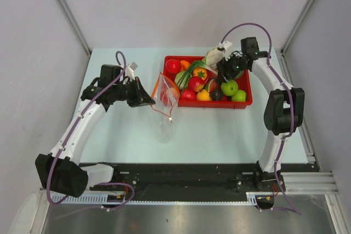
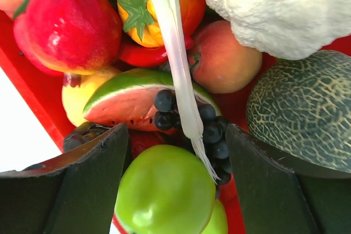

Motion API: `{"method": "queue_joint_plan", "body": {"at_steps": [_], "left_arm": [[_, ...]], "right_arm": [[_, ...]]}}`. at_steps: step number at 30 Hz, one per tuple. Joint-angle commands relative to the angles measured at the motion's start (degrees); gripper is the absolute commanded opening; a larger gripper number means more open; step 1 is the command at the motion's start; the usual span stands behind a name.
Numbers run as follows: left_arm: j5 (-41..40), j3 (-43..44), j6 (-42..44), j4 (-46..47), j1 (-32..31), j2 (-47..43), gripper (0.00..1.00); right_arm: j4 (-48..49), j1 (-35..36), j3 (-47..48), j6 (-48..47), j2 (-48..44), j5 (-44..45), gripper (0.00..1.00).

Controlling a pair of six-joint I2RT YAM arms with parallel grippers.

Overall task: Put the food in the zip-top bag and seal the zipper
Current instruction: Pick up the fake vegetable from the bin.

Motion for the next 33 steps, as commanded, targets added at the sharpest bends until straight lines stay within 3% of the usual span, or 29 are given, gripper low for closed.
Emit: {"method": "queue_joint_plan", "body": {"at_steps": [1, 5, 19, 33], "left_arm": [[1.62, -0.06, -0.13, 1.67, 0.27, 0.27, 0.00], [1.71, -0.23, 0.05, 1.76, 0.27, 0.45, 0.00], [0.83, -0.40, 0.75, 1.85, 0.36, 0.10, 0.00], [-3.20, -0.76, 0.66, 1.76, 0.36, -0.52, 0.00]], "right_arm": [[1.21, 0.31, 0.90, -2.61, 1.35, 0.80, 0.74], [2.44, 0.40, 0.81, -1.82, 2.32, 2.03, 0.65], [2.00, 0.49, 1.69, -2.61, -3.39, 0.71, 0.00], [2.18, 2.86, 0.90, 0.99, -19.47, 2.38, 0.00]]}}
